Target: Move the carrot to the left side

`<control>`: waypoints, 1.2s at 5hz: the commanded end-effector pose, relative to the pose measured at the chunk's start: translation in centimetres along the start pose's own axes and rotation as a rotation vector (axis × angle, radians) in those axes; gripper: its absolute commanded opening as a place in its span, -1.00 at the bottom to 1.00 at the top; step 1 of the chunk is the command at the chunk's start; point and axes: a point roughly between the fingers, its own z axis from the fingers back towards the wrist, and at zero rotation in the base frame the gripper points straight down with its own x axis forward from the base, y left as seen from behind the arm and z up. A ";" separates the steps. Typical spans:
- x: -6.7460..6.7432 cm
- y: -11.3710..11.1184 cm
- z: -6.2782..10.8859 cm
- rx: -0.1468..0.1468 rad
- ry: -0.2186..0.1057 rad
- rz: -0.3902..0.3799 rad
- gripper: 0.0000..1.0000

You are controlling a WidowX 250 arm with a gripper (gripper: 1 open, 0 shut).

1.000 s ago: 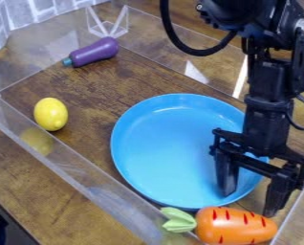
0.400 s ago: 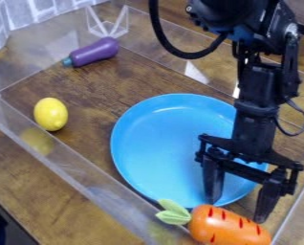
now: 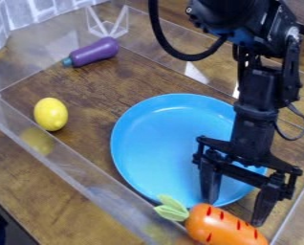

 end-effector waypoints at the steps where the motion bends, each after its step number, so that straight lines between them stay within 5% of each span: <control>1: -1.2 -1.1 -0.7 0.011 0.015 -0.004 1.00; 4: -0.6 -1.6 -0.4 -0.004 0.018 0.072 1.00; 6: -1.9 -1.6 -0.7 -0.004 0.022 0.085 1.00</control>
